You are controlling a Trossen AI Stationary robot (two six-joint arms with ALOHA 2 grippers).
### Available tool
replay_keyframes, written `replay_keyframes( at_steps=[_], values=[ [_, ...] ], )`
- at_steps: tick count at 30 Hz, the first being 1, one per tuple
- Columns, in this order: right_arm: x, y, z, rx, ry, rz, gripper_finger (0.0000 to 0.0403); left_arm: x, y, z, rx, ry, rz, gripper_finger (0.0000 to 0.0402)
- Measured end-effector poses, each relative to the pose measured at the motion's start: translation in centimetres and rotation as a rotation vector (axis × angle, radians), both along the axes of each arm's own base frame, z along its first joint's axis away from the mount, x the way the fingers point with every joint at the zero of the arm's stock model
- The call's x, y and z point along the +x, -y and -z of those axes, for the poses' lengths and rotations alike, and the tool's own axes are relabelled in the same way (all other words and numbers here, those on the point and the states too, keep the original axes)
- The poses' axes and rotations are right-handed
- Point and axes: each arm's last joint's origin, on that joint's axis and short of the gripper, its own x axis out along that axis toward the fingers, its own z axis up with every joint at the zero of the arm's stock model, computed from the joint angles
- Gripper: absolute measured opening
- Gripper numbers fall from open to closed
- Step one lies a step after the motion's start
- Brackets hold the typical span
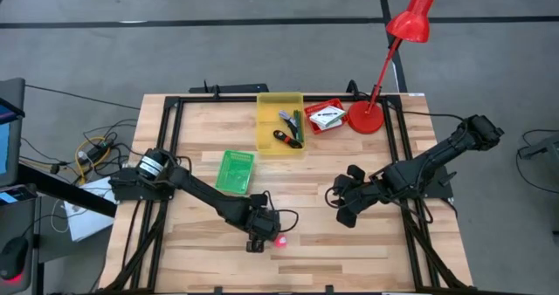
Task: Pick and place items into bin
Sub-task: Put the black charger adapter into the green bin
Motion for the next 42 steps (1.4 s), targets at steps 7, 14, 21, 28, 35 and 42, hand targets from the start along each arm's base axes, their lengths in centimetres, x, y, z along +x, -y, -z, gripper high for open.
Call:
replay_keyframes(
  at_steps=[7,14,21,28,35,42],
  values=[
    [0.0,0.0,0.0,0.000,0.000,0.000,0.0123,0.3,0.1,-0.7,0.006,0.015,0.004,0.0169],
    [0.0,0.0,0.0,0.000,0.000,0.000,0.0123,0.5,0.1,-0.8,0.001,0.025,0.003,0.0169],
    [0.0,0.0,0.0,0.000,0.000,0.000,0.0123,0.5,0.2,-0.8,0.000,0.031,0.007,0.0169],
    [0.0,0.0,0.0,0.000,0.001,0.000,0.0123,0.6,0.2,-0.8,0.000,0.034,0.004,0.0132],
    [0.0,0.0,0.0,0.000,0.001,0.000,0.0123,0.6,0.2,-0.8,-0.010,0.034,-0.026,0.0132],
    [0.0,0.0,0.0,0.000,0.001,0.001,0.0123,0.3,0.0,-1.1,0.011,-0.023,-0.077,0.0132]
  ],
)
